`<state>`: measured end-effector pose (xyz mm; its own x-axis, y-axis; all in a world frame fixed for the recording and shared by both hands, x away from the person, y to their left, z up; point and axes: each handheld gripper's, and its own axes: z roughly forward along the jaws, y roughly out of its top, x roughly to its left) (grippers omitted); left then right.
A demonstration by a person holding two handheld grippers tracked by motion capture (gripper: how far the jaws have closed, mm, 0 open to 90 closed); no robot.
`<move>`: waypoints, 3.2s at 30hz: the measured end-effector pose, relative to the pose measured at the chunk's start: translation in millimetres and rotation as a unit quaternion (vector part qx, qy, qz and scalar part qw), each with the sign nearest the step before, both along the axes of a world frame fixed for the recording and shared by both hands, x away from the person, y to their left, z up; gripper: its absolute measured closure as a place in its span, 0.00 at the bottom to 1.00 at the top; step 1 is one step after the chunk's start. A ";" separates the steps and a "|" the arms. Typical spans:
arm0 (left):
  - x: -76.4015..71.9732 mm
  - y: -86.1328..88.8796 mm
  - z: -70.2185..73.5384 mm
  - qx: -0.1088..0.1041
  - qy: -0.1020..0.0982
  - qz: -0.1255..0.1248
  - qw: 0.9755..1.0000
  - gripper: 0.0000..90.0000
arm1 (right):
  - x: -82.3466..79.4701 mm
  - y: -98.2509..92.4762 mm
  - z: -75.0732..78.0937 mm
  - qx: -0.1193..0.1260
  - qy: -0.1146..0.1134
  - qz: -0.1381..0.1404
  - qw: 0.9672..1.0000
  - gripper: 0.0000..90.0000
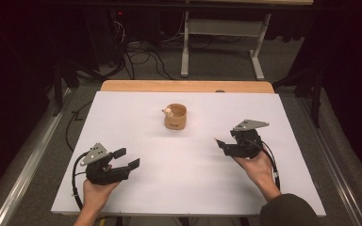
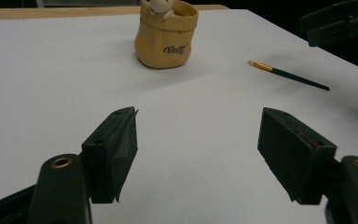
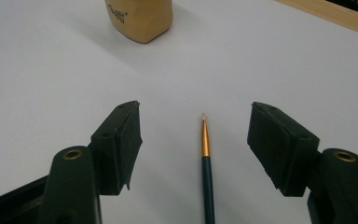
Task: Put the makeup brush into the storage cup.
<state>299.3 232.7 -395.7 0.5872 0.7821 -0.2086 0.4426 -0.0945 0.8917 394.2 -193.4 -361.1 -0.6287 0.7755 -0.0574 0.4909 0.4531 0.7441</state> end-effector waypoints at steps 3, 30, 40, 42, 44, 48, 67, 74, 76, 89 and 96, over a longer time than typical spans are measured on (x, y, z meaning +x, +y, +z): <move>0.5 -0.3 0.1 -0.001 0.000 0.000 1.000 0.32 | 0.4 -0.6 0.7 -0.004 0.002 0.003 1.000 0.41; 0.9 -0.7 -0.8 0.005 -0.004 0.004 1.000 0.32 | 5.3 -11.2 8.8 -0.039 0.053 0.000 0.998 0.44; 1.0 -0.7 -0.8 0.004 -0.003 0.004 1.000 0.32 | 9.3 -10.6 8.8 -0.058 0.077 0.002 0.995 0.45; 0.9 -0.7 -0.9 0.005 -0.003 0.003 1.000 0.32 | 9.5 -9.8 9.1 -0.065 0.083 0.005 0.994 0.46; 0.9 -0.4 -1.0 0.005 -0.003 0.004 1.000 0.32 | 9.7 -9.2 9.1 -0.070 0.083 0.007 0.994 0.46; 1.1 -0.6 -0.7 0.003 -0.003 0.004 1.000 0.32 | 10.4 -7.7 9.6 -0.082 0.089 0.007 0.993 0.46; 1.2 -0.9 -1.1 0.005 -0.002 0.003 1.000 0.32 | 18.0 -6.6 9.9 -0.118 0.135 0.002 0.984 0.51; 1.6 -1.6 -1.2 0.004 -0.002 0.003 1.000 0.32 | 20.3 -4.3 7.3 -0.135 0.151 0.004 0.979 0.54; 1.4 -1.5 -1.2 0.005 -0.002 0.003 1.000 0.32 | 20.9 -3.6 6.6 -0.139 0.156 0.003 0.978 0.55; 0.6 -0.8 -0.5 0.004 -0.004 0.002 1.000 0.31 | 26.8 -1.4 -1.4 -0.154 0.188 0.000 0.970 0.63; 0.9 -1.5 -0.6 0.004 -0.004 0.002 1.000 0.31 | 28.4 0.7 -6.9 -0.165 0.202 0.004 0.965 0.66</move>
<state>300.2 231.1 -396.3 0.5858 0.7857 -0.1986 0.4365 -0.0995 0.8942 422.6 -192.7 -367.9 -0.6577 0.7517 -0.0493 0.7063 0.6381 0.3067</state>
